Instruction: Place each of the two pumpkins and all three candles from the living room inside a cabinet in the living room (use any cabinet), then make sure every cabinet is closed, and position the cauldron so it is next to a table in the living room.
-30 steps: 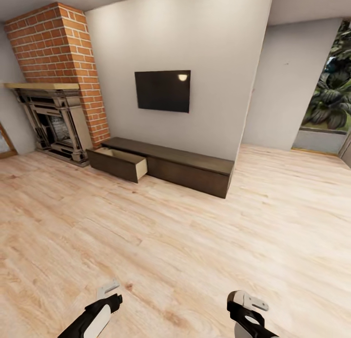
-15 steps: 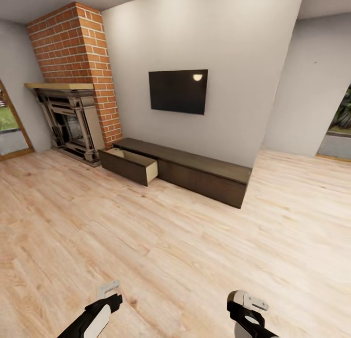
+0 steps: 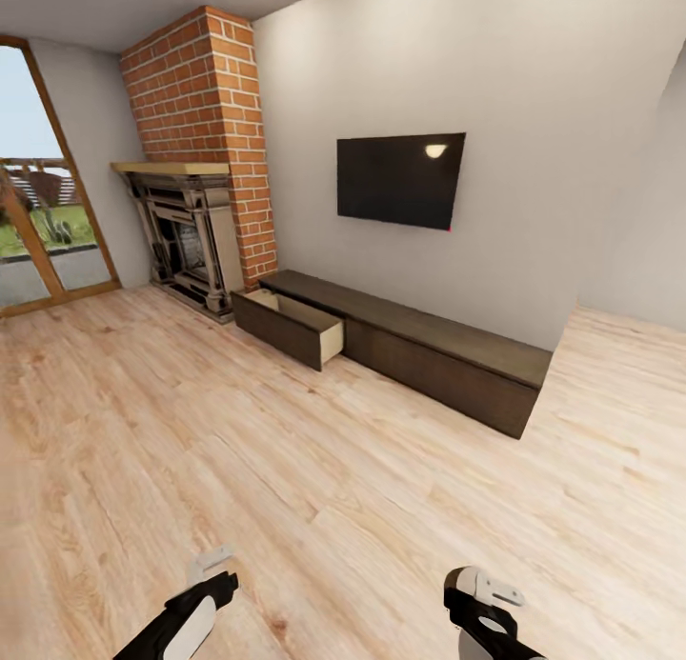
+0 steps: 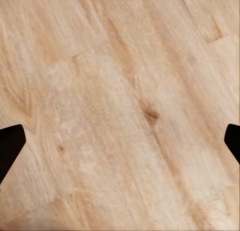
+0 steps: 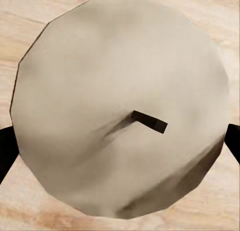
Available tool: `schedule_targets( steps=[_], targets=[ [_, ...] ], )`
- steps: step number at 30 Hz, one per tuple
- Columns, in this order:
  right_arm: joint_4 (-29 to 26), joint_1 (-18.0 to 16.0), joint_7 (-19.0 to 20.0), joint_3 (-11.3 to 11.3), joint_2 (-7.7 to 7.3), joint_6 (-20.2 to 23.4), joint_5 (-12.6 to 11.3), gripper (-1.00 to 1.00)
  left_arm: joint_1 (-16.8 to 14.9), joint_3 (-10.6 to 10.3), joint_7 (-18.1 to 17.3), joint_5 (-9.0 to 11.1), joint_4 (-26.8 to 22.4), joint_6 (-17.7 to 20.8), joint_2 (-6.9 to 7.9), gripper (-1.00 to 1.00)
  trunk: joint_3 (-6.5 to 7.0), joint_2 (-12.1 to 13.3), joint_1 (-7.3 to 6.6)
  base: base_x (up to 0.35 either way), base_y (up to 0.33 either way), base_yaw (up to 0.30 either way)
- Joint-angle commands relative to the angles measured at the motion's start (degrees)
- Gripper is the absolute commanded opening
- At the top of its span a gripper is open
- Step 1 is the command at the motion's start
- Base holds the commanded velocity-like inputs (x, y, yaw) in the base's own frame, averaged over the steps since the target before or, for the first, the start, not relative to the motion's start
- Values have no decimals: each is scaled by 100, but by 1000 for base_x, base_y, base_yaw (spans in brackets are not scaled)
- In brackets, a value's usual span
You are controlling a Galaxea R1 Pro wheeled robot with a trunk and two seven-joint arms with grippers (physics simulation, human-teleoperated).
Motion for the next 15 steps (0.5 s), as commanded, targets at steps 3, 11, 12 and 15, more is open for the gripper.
schedule_targets(
  steps=[3, 11, 12, 15],
  targets=[
    [-1, -4, -3, 59, 0, -26, -46, -100, -4, -49, 49, 15, 169, -25, 2, 100, -6, -3, 3, 344, 0, 152],
    [-1, -4, 1, 76, -1, -1, -32, -100, -4, -46, 50, 6, 234, -37, 0, 100, -6, -3, 3, 344, -28, 17],
    [-1, -4, 3, 73, -4, -8, -35, -100, -4, -43, 50, 6, 234, -37, 2, 100, -6, -3, 3, 344, -3, 1],
    [-1, -4, 4, 71, -6, -18, -38, -100, -4, -42, 50, 6, 234, -37, 0, 100, -6, -3, 3, 343, -1, 0]
  ],
)
